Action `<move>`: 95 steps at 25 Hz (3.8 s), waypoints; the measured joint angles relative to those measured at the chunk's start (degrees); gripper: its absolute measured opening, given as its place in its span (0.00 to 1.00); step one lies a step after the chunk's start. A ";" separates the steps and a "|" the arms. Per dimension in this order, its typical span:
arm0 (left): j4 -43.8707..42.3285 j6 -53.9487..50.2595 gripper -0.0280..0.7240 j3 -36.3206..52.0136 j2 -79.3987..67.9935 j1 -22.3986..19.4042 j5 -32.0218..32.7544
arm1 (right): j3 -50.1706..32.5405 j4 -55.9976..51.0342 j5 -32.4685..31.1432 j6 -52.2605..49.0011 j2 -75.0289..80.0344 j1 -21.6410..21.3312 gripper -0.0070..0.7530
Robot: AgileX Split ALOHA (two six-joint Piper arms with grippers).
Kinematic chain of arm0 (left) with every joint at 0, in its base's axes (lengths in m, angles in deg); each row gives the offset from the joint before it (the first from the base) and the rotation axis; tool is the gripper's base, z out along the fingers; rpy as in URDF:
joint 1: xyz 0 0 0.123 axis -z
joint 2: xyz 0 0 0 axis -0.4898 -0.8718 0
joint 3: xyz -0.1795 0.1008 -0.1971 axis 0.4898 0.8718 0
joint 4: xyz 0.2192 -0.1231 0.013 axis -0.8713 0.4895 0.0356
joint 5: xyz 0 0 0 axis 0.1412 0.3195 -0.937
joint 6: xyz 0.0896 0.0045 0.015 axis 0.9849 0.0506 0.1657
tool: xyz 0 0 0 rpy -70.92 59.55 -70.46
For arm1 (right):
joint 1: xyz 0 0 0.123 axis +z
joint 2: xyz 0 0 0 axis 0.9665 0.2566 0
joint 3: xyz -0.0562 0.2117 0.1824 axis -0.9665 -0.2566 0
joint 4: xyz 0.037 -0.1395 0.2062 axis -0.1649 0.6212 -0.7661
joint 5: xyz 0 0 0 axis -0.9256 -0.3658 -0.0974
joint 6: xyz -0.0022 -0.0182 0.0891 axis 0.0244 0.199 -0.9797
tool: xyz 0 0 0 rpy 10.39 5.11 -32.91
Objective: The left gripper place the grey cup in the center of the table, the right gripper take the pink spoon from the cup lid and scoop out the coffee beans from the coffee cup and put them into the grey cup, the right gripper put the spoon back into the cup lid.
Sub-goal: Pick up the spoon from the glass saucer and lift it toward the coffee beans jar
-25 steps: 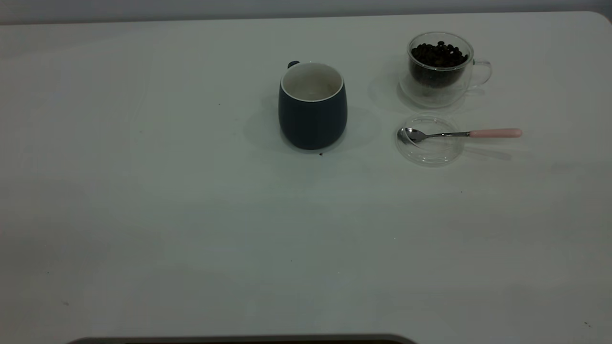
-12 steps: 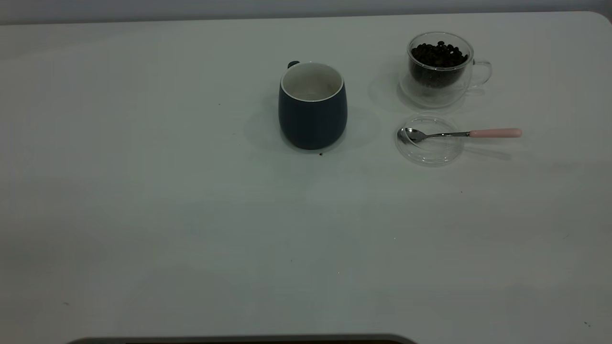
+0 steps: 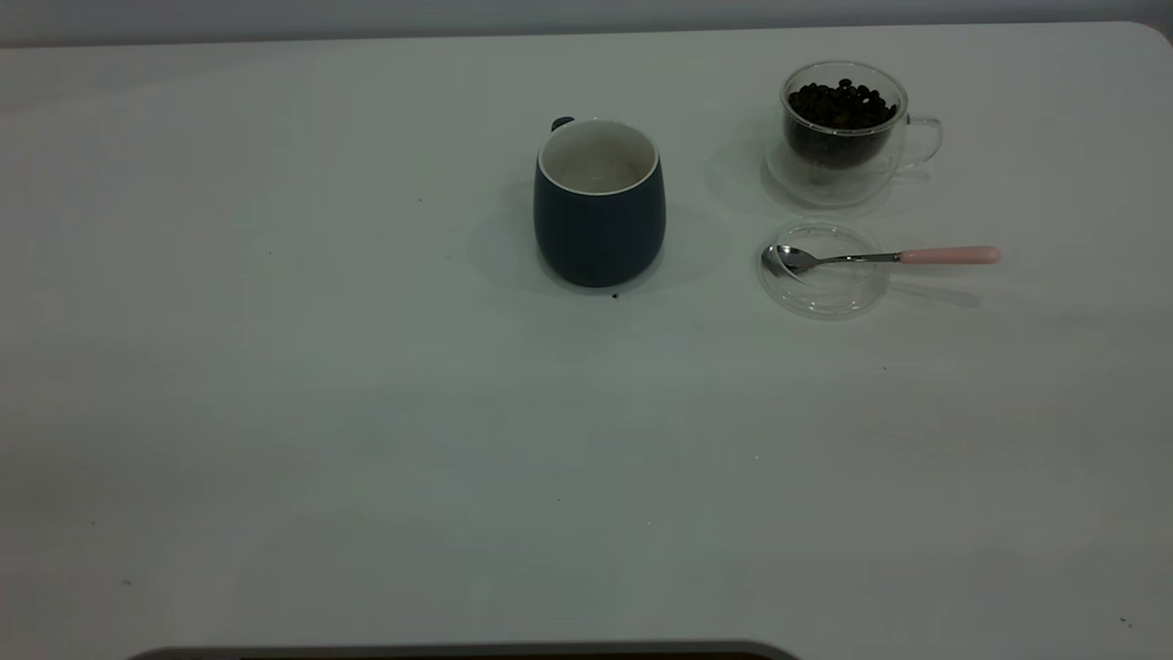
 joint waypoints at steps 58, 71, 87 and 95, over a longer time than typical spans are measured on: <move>0.00 -0.42 0.82 0.02 0.00 0.00 0.00 | 22.02 -73.22 17.98 58.36 117.27 -20.34 0.79; 0.00 -0.55 0.82 0.02 0.00 0.00 0.00 | 26.16 -79.11 20.15 68.81 130.15 -21.19 0.79; 0.00 -0.55 0.82 0.02 0.00 0.00 0.00 | 28.17 -96.62 15.70 83.74 139.26 -19.04 0.79; 0.00 -0.55 0.82 0.02 0.00 0.00 0.00 | 29.55 -99.45 14.93 85.88 140.39 -15.28 0.79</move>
